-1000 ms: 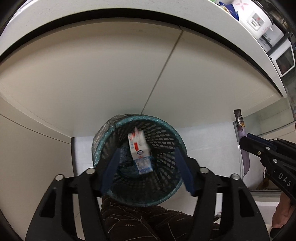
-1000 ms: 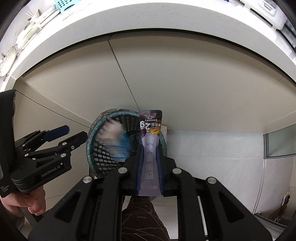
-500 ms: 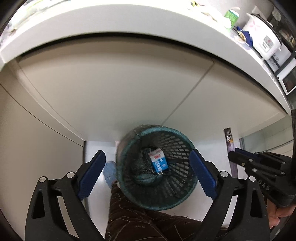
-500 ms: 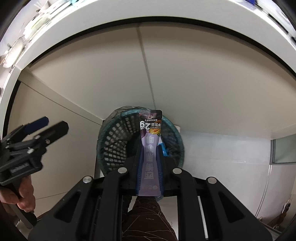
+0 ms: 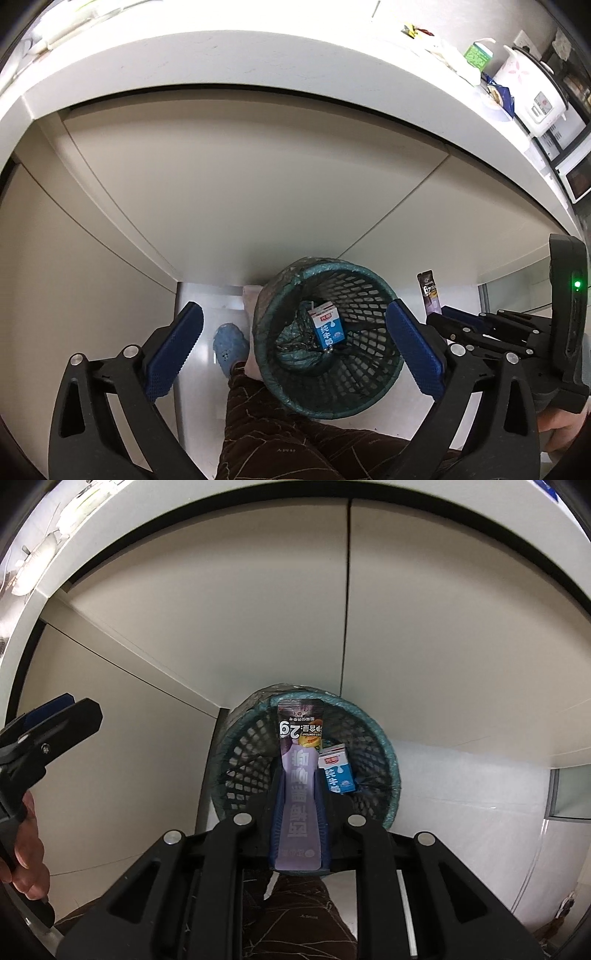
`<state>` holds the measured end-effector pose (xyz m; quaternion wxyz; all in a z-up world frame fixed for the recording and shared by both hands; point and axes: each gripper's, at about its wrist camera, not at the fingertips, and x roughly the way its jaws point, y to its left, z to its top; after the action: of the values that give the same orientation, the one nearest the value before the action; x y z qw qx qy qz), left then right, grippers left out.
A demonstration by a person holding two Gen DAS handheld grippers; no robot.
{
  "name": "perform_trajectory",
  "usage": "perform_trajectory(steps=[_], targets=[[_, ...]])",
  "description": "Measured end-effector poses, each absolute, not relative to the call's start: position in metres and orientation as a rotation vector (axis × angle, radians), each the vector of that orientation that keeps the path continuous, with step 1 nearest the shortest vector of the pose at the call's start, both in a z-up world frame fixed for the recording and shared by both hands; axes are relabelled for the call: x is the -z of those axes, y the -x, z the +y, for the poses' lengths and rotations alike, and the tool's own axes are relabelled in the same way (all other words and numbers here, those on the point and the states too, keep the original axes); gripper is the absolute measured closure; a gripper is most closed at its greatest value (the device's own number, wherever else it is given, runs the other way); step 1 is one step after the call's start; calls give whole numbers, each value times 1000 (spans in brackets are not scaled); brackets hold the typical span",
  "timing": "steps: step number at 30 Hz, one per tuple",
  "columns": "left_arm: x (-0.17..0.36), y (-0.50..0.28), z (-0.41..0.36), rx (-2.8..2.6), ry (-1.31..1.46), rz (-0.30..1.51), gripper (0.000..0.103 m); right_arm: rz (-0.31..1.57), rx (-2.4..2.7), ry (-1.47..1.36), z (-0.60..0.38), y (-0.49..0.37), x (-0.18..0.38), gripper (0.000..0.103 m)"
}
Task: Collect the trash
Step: 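Open the left gripper to drop the carton while the right drops the wrapper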
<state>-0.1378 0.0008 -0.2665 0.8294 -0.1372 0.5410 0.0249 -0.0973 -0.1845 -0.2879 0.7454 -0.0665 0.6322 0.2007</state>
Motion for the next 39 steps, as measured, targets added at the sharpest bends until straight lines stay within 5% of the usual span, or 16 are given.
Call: perform_trajectory(steps=[11,23,33,39], targets=[[271,141,5,-64,283,1161,6,1397,-457,154,-184,95,300,81],[276,137,-3,-53,272,1175,6,1376,-439,152,-179,99,304,52],[256,134,-15,-21,258,1137,6,1292,-348,82,-203,88,269,10],[228,130,-21,-24,242,1095,6,1233,-300,72,-221,77,245,9]])
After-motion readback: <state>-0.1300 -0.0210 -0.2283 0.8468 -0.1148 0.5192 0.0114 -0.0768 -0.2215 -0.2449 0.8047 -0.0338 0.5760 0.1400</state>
